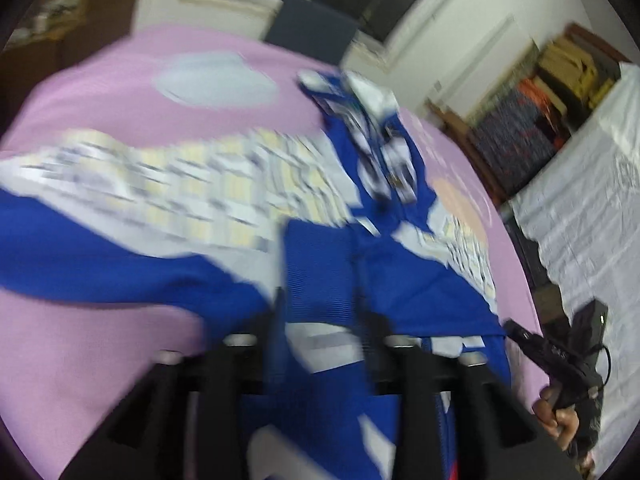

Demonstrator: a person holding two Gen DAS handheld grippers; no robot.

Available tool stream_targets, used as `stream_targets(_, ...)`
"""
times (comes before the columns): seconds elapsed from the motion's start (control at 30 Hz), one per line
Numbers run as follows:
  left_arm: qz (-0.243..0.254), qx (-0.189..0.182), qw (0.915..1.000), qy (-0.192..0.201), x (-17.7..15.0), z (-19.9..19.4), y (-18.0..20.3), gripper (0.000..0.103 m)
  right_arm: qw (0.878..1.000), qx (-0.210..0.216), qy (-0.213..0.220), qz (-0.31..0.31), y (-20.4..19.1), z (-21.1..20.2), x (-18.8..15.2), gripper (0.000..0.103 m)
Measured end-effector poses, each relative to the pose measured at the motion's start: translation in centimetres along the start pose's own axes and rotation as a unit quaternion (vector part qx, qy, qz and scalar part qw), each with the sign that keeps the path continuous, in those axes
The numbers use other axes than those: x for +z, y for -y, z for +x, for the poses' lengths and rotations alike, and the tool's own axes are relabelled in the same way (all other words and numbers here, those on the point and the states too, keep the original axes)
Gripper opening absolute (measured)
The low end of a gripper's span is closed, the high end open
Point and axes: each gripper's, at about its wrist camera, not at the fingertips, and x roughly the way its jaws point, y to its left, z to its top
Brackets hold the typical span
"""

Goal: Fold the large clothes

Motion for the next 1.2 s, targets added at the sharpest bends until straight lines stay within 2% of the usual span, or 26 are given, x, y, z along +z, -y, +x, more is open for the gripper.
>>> stream_targets(0.03,-0.008,0.011,0.9998,0.015,0.1,-1.2,-0.8,0.051,1.000,0.004,0.005,0.000,-0.2,-0.4,-0.2,0.027)
stream_targets(0.17,-0.071,0.051,0.9947,0.054,0.6,-5.2,-5.6,0.052,0.999,0.042,0.023,0.001,-1.6,-2.5,-1.5,0.028)
stream_targets(0.3,-0.169,0.091,0.9783,0.076,0.5,-7.9,-12.0,0.051,0.997,0.073,0.031,-0.013,-4.1,-3.7,-2.7,0.031)
stream_targets(0.37,-0.196,0.105,0.9715,0.084,0.5,-8.6,-14.2,0.051,0.996,0.075,0.036,-0.027,-5.2,-4.0,-3.2,0.036)
stream_targets(0.5,-0.236,0.116,0.9612,0.085,0.8,-8.9,-17.5,0.051,0.996,0.064,0.048,-0.031,-5.6,-3.6,-3.6,0.037)
stream_targets(0.6,-0.252,0.106,0.9577,0.089,0.9,-8.8,-18.7,0.051,0.996,0.063,0.050,-0.028,-5.4,-2.8,-4.0,0.037)
stream_targets(0.73,-0.256,0.120,0.9537,0.102,1.6,-8.9,-19.2,0.051,0.996,0.066,0.045,-0.032,-5.1,-1.6,-4.3,0.038)
stream_targets(0.8,-0.267,0.124,0.9494,0.110,2.3,-8.4,-19.5,0.049,0.997,0.054,0.042,-0.033,-5.0,-1.1,-4.1,0.038)
stream_targets(0.87,-0.273,0.135,0.9457,0.113,2.5,-8.4,-19.7,0.035,0.997,0.049,0.040,-0.033,-4.7,-0.9,-4.0,0.038)
stream_targets(0.9,-0.272,0.139,0.9458,0.111,2.7,-8.2,-19.8,0.011,0.998,0.050,0.039,-0.030,-4.5,-0.8,-4.0,0.038)
stream_targets(0.93,-0.267,0.139,0.9478,0.106,2.8,-8.0,-19.8,0.004,0.998,0.052,0.035,-0.024,-4.2,-0.7,-4.0,0.038)
stream_targets(1.07,-0.217,0.172,0.9554,0.103,3.5,-8.3,-18.3,0.003,0.998,0.064,0.017,0.001,-3.3,0.0,-3.9,0.038)
stream_targets(1.2,-0.141,0.205,0.9620,0.113,4.7,-9.1,-14.4,0.003,0.998,0.067,0.014,0.004,-3.2,0.0,-3.8,0.038)
